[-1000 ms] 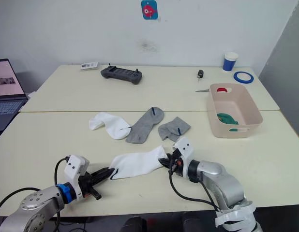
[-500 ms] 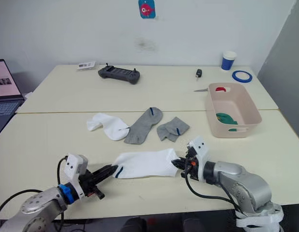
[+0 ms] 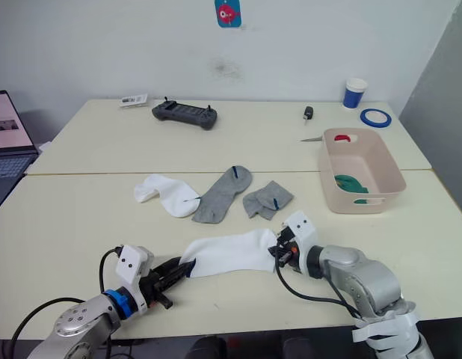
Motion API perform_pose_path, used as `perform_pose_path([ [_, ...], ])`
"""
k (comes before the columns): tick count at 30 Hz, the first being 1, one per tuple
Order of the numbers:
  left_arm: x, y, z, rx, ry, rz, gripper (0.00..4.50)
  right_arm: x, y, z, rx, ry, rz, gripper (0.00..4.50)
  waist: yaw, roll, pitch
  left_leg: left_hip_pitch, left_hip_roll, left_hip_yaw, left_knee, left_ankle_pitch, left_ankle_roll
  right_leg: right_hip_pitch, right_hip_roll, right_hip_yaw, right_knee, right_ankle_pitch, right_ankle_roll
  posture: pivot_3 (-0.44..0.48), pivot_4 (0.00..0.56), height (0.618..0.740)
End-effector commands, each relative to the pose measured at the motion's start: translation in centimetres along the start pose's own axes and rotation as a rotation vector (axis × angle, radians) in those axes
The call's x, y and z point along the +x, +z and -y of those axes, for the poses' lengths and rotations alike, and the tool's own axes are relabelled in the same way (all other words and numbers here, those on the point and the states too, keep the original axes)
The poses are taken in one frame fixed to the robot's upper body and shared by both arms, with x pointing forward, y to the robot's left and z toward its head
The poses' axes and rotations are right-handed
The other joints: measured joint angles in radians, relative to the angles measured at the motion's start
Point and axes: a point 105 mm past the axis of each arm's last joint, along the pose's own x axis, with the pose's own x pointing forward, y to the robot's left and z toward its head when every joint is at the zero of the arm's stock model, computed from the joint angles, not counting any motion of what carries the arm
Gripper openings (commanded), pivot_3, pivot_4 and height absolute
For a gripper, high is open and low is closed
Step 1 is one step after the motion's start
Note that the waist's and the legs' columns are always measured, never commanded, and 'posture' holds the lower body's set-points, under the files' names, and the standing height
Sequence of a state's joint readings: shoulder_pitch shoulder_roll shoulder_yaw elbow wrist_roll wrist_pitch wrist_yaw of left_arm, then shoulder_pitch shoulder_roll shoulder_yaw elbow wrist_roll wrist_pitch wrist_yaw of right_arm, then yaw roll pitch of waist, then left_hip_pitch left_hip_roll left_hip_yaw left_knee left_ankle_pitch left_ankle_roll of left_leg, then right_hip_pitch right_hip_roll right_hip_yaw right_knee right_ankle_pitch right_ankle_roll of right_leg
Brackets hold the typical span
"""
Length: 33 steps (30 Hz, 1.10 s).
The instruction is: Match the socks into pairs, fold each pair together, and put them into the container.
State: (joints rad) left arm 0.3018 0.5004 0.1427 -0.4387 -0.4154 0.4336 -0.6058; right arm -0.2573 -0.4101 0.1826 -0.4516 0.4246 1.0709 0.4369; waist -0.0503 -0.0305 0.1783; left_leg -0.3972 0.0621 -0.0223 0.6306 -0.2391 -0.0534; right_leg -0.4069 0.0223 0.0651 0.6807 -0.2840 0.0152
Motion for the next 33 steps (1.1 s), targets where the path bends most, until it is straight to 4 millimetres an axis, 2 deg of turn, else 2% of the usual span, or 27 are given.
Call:
perform_pose_path([
  [1,-1.1,1.0,-1.2,0.056,0.042,0.031,2.55,-0.8,1.4,0.3,-0.033,-0.022,0.062,2.49,0.000,0.000,0.000,0.000,0.000,0.000,0.000,0.000,0.000,0.000,0.000,0.000,0.000,0.000,0.000,0.000,0.150,0.740],
  [4,-1.9,2.1,-2.6,0.102,0.082,0.067,3.45,-1.5,1.8,0.4,-0.059,-0.030,0.084,3.48,0.000,0.000,0.000,0.000,0.000,0.000,0.000,0.000,0.000,0.000,0.000,0.000,0.000,0.000,0.000,0.000,0.150,0.740],
  [6,-2.5,3.1,-3.5,0.194,0.072,0.082,4.09,-2.2,2.1,0.5,-0.100,-0.030,0.102,4.21,0.001,0.000,0.000,-0.001,0.000,0.000,0.000,0.000,0.000,0.000,0.000,0.000,0.000,0.000,0.000,0.000,0.150,0.740],
  [7,-2.7,3.6,-3.8,0.248,0.054,0.080,4.10,-2.6,2.2,0.5,-0.127,-0.029,0.107,4.48,0.004,0.000,0.000,-0.001,0.000,0.000,0.000,0.000,0.000,0.000,0.000,0.000,0.000,0.000,0.000,0.000,0.150,0.740],
  [9,-2.6,4.5,-4.2,0.382,0.001,0.065,4.10,-3.3,2.3,0.8,-0.168,-0.032,0.116,4.48,0.008,0.000,0.000,-0.001,0.000,0.000,0.000,0.000,0.000,-0.001,0.000,-0.001,0.000,0.000,-0.001,0.000,0.150,0.740],
  [11,-2.3,4.7,-3.4,0.522,-0.119,0.044,4.10,-4.0,2.3,0.4,-0.212,0.016,0.130,4.48,0.011,0.000,0.000,-0.001,0.000,0.000,0.000,0.000,0.000,-0.001,0.000,-0.001,0.000,-0.001,-0.001,0.000,0.150,0.740],
  [16,-2.1,3.6,-0.9,0.814,-0.447,-0.023,4.10,-5.4,2.0,-0.9,-0.375,0.136,0.133,4.48,0.017,0.001,0.000,-0.001,0.000,0.005,-0.001,0.000,0.000,-0.002,0.000,-0.001,-0.001,-0.001,-0.001,0.000,0.150,0.740],
  [19,-1.8,3.1,-1.3,0.955,-0.561,-0.065,4.10,-6.5,2.0,-2.4,-0.475,0.231,0.153,4.48,0.018,0.001,0.001,0.000,0.001,0.005,-0.002,0.000,0.000,-0.002,0.000,-0.001,-0.001,-0.001,-0.001,0.000,0.150,0.740],
  [24,-0.3,2.7,-2.7,1.109,-0.597,-0.081,4.10,-7.4,2.0,-3.6,-0.560,0.305,0.154,4.48,0.017,0.001,0.001,0.000,0.001,0.005,-0.001,0.000,0.000,-0.002,0.001,-0.002,0.000,0.000,0.000,0.000,0.150,0.740],
  [29,1.5,2.6,-2.3,1.171,-0.605,-0.014,4.10,-7.6,1.9,-3.9,-0.603,0.311,0.145,4.48,0.021,0.001,0.000,0.000,0.000,0.007,0.000,0.000,0.000,-0.001,0.000,-0.001,0.000,0.001,0.002,0.000,0.150,0.740],
  [33,2.2,2.1,-2.0,1.195,-0.612,0.011,3.28,-7.5,2.0,-3.6,-0.614,0.291,0.144,4.50,0.022,0.002,0.000,0.002,0.000,0.007,0.000,0.000,0.000,0.001,-0.001,-0.001,0.000,0.001,0.003,0.000,0.150,0.740],
])
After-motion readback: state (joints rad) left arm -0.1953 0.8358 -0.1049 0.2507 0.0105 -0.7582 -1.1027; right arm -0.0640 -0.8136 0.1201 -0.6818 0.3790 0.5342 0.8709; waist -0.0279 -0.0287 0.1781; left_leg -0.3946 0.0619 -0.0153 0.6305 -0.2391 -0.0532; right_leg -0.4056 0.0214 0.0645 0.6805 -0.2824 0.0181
